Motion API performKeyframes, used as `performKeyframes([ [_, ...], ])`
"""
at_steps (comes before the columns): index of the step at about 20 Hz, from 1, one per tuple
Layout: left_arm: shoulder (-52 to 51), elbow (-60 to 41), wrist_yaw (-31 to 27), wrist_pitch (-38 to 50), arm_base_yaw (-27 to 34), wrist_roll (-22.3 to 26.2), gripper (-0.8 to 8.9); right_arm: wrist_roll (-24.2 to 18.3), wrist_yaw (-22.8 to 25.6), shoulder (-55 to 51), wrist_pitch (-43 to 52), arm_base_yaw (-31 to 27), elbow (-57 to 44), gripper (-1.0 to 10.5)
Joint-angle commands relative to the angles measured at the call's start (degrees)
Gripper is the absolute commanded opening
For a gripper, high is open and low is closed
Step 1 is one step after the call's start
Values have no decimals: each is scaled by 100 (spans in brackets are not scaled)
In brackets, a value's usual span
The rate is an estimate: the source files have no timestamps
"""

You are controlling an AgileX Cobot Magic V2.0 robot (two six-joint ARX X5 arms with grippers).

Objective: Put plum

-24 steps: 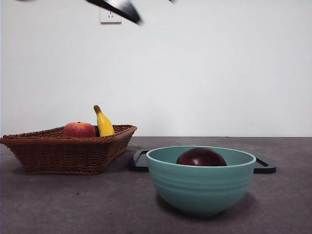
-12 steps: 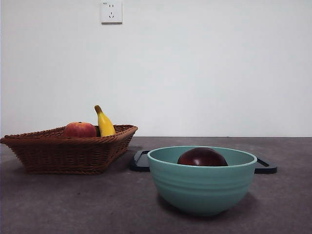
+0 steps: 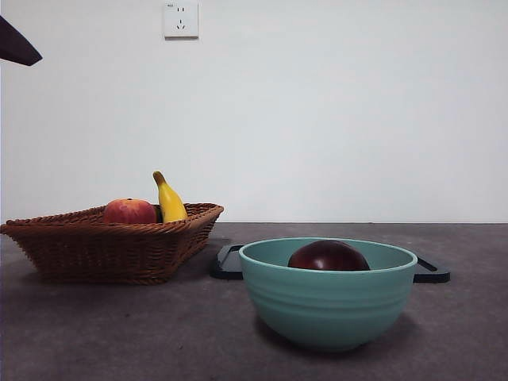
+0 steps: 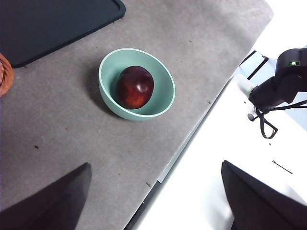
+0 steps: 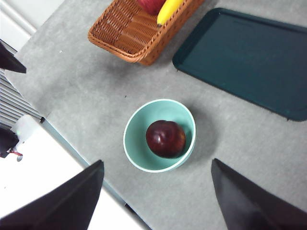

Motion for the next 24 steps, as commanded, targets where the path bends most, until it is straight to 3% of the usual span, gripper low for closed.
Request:
performKeyframes([
  [1,26,55,33,39,-26,4,423,136,2,262,28,153,-66,356],
  [7,26,55,33,42,-26,9,423,813,391,1071,1318,883,-992,356],
  [11,26,55,31,44,-26,9,423,1167,1102,1700,2350,1471,-1392,355],
  [19,26,55,28,42,-26,9,424,1368,2256,3036,3499,2205,-1421,255],
  [24,26,55,28,39,-26,9,423,1440,2553,3547,3880,2380,-1421,143],
])
